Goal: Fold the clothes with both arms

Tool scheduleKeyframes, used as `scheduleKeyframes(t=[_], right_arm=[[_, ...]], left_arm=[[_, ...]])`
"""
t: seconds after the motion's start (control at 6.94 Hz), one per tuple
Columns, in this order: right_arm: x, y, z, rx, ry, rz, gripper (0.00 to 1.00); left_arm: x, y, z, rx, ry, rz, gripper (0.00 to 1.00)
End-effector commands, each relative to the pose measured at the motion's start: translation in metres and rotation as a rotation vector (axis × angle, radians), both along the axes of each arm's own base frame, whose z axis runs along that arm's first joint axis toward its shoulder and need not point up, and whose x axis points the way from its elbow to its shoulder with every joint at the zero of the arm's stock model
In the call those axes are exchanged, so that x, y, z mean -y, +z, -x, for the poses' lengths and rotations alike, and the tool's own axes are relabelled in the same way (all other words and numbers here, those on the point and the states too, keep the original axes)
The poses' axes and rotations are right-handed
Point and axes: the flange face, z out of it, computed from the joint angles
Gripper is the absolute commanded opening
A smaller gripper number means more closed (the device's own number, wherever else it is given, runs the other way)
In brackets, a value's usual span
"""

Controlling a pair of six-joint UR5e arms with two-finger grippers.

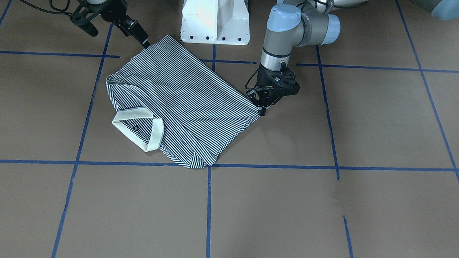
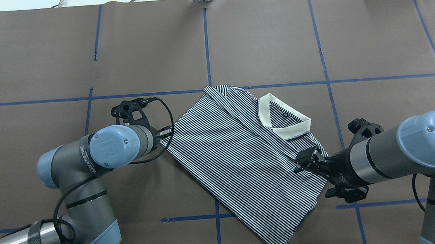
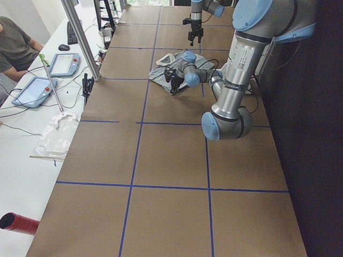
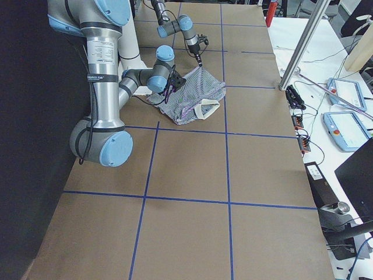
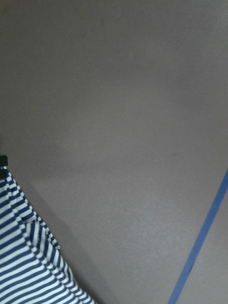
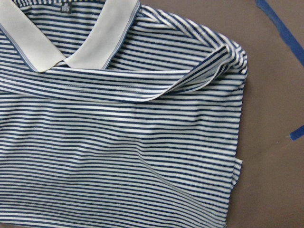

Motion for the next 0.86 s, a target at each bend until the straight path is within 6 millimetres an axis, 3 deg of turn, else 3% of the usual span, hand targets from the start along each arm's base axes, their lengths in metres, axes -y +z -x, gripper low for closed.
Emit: scheduleKeyframes(t=[0.0, 0.14, 0.29, 0.43, 0.58, 0.72], right_arm=[[0.035, 0.002, -0.010, -0.005, 0.073, -0.005, 1.00], [0.068, 0.003, -0.021, -0.009, 0.146, -0.005, 1.00], [0.096, -0.003, -0.029, -0.006, 0.213, -0.018, 1.00], [0.115, -0.012, -0.034, 0.005, 0.256, -0.032, 1.00], [0.137, -0.020, -0.025, 0.008, 0.267, -0.059, 1.00], [0.161, -0.028, -0.003, -0.004, 0.241, -0.127, 1.00]], left_arm=[[0.084, -0.014, 0.021, 0.059, -0.082, -0.102, 0.00], [0.142, -0.014, 0.010, 0.064, -0.109, -0.155, 0.00], [0.199, 0.006, 0.000, 0.050, -0.138, -0.205, 0.00], [0.240, 0.015, -0.009, 0.062, -0.139, -0.234, 0.00], [0.259, 0.004, -0.021, 0.074, -0.134, -0.224, 0.00], [0.261, 0.002, -0.020, 0.082, -0.115, -0.239, 0.45]])
